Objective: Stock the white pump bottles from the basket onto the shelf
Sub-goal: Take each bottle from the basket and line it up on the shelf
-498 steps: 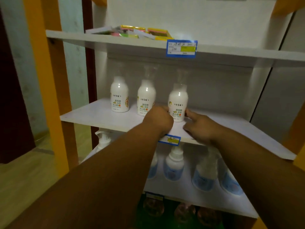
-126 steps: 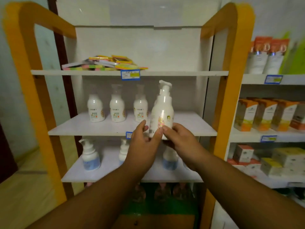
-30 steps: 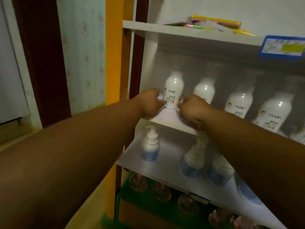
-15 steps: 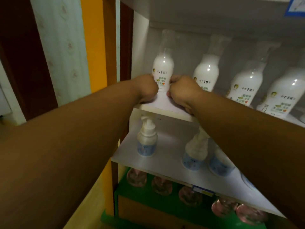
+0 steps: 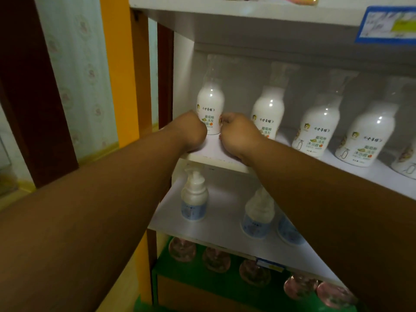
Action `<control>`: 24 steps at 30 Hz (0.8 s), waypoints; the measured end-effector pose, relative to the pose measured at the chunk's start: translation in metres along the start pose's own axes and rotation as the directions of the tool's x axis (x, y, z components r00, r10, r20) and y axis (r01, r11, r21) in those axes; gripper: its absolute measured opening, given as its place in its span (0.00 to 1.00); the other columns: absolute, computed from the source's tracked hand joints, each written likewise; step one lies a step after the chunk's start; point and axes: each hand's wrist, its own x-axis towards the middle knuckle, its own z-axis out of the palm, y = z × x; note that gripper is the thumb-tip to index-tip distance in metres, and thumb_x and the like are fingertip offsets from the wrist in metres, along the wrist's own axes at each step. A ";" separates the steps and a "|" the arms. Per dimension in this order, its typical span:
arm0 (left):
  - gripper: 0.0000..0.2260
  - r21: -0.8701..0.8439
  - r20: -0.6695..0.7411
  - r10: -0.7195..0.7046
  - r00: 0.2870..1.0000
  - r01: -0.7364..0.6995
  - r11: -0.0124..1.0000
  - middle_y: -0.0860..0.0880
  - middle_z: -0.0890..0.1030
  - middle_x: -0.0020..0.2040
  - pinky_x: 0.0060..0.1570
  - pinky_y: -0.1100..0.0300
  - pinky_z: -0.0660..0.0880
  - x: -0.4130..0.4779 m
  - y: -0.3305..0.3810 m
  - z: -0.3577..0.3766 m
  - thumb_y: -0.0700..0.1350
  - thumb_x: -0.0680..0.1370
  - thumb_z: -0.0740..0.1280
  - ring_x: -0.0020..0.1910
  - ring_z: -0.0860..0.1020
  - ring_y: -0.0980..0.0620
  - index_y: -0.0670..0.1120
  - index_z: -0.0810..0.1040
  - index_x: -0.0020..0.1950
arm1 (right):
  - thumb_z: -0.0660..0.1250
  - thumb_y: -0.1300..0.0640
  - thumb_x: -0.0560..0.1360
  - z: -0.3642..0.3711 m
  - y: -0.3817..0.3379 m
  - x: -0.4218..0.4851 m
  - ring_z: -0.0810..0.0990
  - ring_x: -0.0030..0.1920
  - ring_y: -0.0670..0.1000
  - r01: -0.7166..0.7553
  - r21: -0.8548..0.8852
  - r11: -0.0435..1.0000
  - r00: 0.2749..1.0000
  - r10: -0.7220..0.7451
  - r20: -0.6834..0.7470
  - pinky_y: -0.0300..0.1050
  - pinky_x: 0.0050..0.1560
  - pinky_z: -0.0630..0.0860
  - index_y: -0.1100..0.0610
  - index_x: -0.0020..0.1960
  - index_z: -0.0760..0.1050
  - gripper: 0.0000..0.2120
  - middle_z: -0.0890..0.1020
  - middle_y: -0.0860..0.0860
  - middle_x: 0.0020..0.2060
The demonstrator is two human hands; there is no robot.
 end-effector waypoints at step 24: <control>0.11 -0.121 0.159 0.148 0.976 -0.130 0.984 0.44 0.81 0.55 0.45 0.59 0.73 -0.032 0.072 0.042 0.39 0.80 0.60 0.49 0.79 0.47 0.43 0.77 0.60 | 0.65 0.62 0.75 -0.086 0.068 -0.033 0.86 0.49 0.55 -0.192 0.185 0.964 0.976 0.206 -0.063 0.59 0.57 0.81 0.46 0.44 0.83 0.13 0.87 0.51 0.46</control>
